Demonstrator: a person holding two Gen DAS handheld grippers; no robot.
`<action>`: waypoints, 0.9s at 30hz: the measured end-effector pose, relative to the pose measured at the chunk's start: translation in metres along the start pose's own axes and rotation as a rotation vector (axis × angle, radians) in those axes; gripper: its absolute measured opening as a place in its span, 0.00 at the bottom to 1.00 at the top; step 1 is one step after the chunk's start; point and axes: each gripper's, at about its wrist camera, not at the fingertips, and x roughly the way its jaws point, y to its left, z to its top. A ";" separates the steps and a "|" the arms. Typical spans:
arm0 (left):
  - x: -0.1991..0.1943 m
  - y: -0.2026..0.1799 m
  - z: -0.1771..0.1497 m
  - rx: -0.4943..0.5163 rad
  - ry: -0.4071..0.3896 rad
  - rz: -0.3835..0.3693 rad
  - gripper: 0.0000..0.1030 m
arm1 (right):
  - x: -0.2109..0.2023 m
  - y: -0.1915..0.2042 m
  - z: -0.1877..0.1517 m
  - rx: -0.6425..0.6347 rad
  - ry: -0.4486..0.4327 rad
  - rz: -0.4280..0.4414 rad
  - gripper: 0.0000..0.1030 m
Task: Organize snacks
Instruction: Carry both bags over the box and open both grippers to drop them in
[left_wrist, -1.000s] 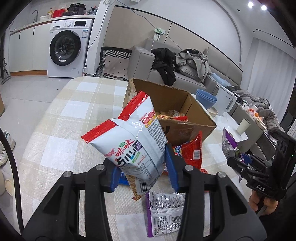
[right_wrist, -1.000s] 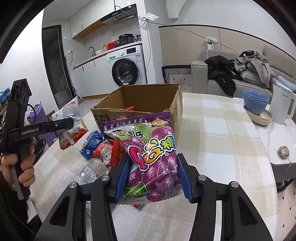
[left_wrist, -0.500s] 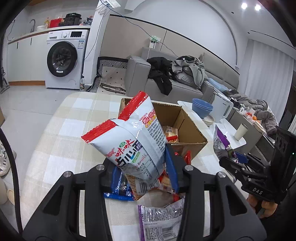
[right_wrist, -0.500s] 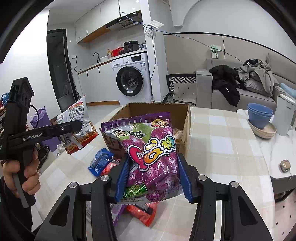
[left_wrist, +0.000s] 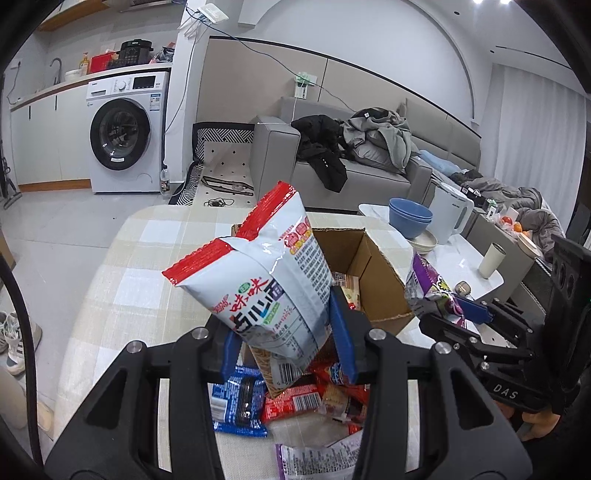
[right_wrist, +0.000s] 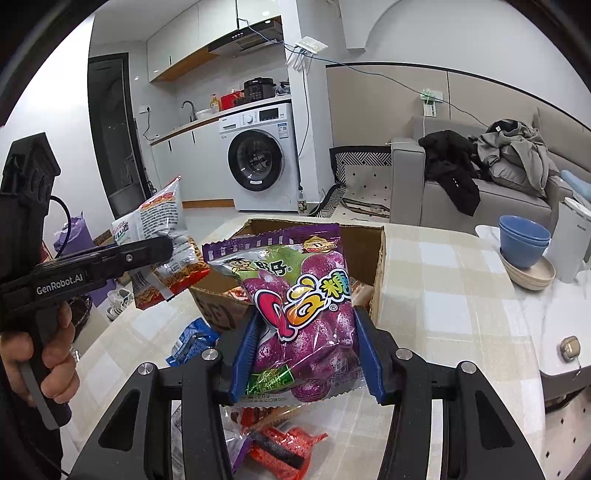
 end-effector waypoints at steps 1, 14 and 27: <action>0.005 -0.003 0.004 0.004 0.001 0.008 0.38 | 0.001 0.000 0.000 0.001 -0.001 0.001 0.49; 0.065 -0.016 0.035 0.041 0.021 0.043 0.38 | 0.039 -0.003 0.015 0.023 0.047 0.005 0.49; 0.122 -0.016 0.027 0.040 0.061 0.055 0.38 | 0.068 -0.011 0.029 0.061 0.061 0.000 0.50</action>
